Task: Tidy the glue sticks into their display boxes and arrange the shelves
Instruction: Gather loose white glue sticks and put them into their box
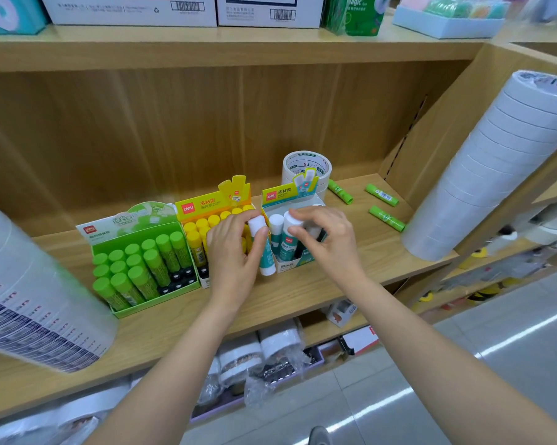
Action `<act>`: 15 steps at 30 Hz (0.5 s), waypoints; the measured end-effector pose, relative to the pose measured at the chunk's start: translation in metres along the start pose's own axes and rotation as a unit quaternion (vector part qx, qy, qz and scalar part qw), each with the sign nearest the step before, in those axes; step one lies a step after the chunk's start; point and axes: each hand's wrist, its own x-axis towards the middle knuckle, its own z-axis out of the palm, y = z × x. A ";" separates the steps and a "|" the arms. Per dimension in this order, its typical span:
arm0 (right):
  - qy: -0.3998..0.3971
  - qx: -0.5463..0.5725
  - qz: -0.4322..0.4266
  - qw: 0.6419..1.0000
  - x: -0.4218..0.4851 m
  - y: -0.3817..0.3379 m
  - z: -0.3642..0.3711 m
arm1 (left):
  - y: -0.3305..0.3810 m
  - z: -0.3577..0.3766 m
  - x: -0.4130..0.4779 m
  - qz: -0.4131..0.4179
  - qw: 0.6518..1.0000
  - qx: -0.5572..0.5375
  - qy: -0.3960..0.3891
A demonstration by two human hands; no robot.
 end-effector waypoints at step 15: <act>-0.012 -0.074 -0.023 0.997 -0.008 0.017 0.000 | -0.003 0.003 0.000 -0.004 0.998 -0.018 -0.058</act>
